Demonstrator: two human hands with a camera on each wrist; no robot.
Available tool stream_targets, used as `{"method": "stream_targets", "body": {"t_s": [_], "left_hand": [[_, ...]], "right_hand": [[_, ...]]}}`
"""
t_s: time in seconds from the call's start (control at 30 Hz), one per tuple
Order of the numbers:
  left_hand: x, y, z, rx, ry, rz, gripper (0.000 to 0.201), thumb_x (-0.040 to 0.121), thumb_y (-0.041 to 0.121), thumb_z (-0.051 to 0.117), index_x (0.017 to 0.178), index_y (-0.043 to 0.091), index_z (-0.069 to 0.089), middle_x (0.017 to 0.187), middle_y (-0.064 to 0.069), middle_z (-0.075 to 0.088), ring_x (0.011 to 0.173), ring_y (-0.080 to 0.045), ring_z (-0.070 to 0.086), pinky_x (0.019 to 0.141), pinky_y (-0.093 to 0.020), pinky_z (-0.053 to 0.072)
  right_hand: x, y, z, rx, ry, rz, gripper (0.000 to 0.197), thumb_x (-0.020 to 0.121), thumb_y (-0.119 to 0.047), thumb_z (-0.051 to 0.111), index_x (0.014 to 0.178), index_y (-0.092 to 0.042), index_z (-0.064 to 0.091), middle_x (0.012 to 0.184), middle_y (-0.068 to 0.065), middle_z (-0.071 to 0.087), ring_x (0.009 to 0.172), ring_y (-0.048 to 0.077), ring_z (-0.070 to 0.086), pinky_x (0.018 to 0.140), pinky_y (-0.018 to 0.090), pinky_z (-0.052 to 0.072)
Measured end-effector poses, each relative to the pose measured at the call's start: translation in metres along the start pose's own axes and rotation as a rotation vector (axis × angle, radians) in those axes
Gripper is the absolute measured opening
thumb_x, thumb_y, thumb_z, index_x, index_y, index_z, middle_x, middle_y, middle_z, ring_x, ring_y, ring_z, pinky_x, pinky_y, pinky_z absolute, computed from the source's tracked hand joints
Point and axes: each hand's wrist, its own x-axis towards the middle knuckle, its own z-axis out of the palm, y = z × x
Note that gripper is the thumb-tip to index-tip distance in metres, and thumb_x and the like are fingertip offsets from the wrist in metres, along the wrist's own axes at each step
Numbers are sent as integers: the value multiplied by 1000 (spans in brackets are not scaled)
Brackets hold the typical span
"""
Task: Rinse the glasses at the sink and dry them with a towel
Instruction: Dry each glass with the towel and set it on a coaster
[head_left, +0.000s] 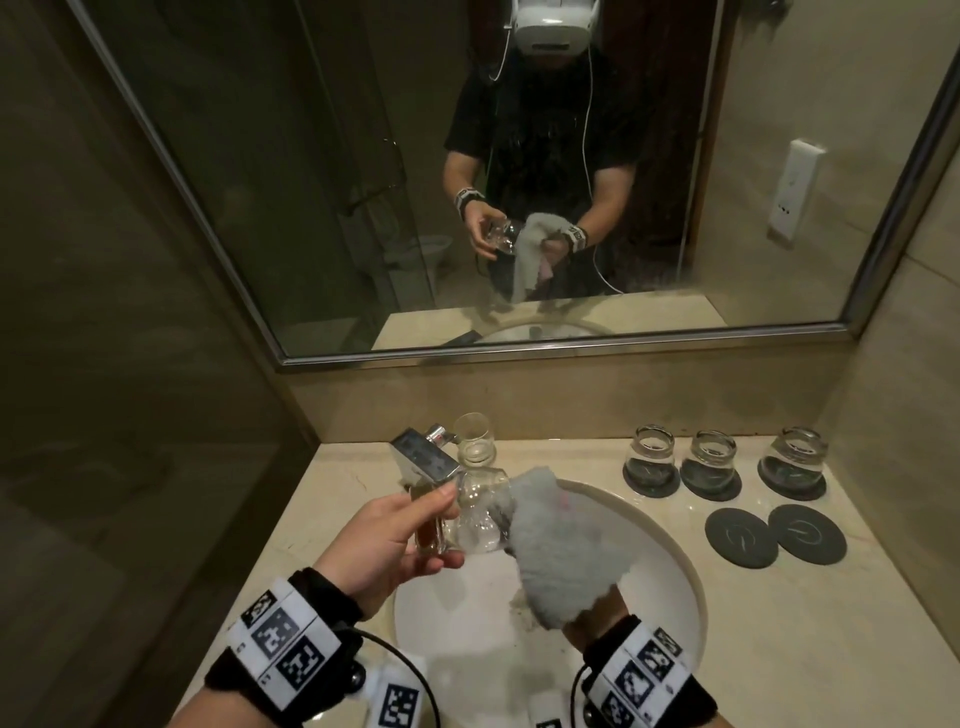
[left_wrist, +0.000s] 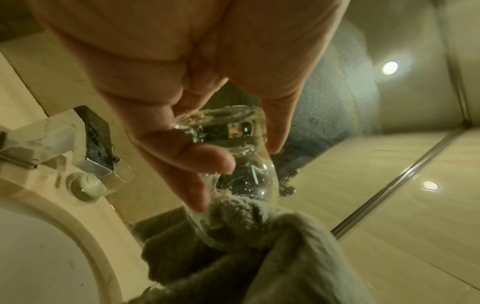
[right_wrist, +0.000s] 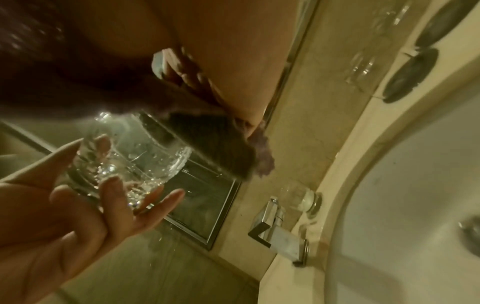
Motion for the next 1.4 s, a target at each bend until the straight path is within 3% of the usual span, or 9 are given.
{"method": "stream_targets", "body": {"t_s": [0.1, 0.37, 0.5, 0.7, 0.87, 1.07, 1.17, 1.27, 1.4], "left_hand": [[1, -3, 1, 36, 9, 0, 51, 71, 35, 71, 105, -2, 63, 108, -16, 62, 70, -31, 66, 47, -20, 50], [-1, -7, -7, 616, -32, 302, 54, 69, 40, 83, 117, 29, 60, 107, 0, 68, 87, -10, 68, 70, -26, 55], [-3, -6, -9, 794, -129, 513, 61, 63, 59, 77, 117, 42, 53, 128, 26, 53, 116, -1, 55, 93, -31, 54], [-4, -13, -8, 743, -174, 509, 59, 69, 52, 78, 120, 40, 51, 126, 15, 58, 108, -6, 62, 89, -34, 56], [-1, -9, -7, 312, -189, 123, 48, 82, 48, 61, 122, 22, 53, 113, -18, 62, 62, -23, 64, 51, -27, 52], [-1, -13, -6, 677, -167, 509, 47, 83, 23, 73, 123, 32, 49, 116, -3, 62, 95, -13, 68, 78, -29, 58], [-1, -6, -1, 606, -159, 437, 47, 86, 29, 68, 127, 33, 46, 116, 5, 59, 83, -13, 69, 68, -24, 56], [1, -1, -1, 320, -179, 238, 55, 79, 39, 64, 129, 20, 49, 113, -18, 60, 67, -19, 64, 59, -28, 51], [-3, -6, 1, 766, -148, 605, 51, 85, 20, 72, 127, 34, 47, 118, 1, 58, 93, -4, 63, 73, -18, 52]], "right_hand": [[-8, -9, 18, 66, -79, 8, 29, 98, 4, 33, 87, 4, 60, 60, 9, 65, 48, 14, 65, 42, 20, 51], [-11, -12, 2, -193, -259, 113, 20, 90, -3, 58, 109, -11, 60, 101, 7, 64, 82, 9, 66, 78, 24, 53], [-17, -17, 15, -190, -528, 45, 49, 81, -10, 69, 125, 5, 53, 114, 28, 54, 103, 41, 50, 94, 52, 39], [-20, -24, 12, -372, -545, 18, 41, 77, -26, 78, 99, 6, 64, 80, 22, 61, 69, 29, 63, 52, 32, 54], [-18, -36, 24, -734, -510, -239, 24, 88, 5, 59, 107, -5, 67, 102, -5, 69, 97, 10, 66, 85, 26, 54], [-24, -35, 24, -303, -378, -63, 8, 68, -12, 69, 74, -7, 68, 56, 9, 56, 42, 15, 51, 40, 25, 42], [-23, -36, 24, -390, -411, -144, 12, 89, -17, 60, 89, -8, 69, 70, 9, 66, 54, 19, 61, 46, 26, 51], [-16, -36, 18, -403, -331, -138, 21, 93, -10, 56, 108, 3, 64, 94, 25, 68, 75, 32, 68, 55, 32, 57], [-19, -31, 22, -137, -231, -8, 32, 63, -8, 75, 82, 7, 54, 55, 16, 54, 42, 20, 47, 39, 25, 40]]}}
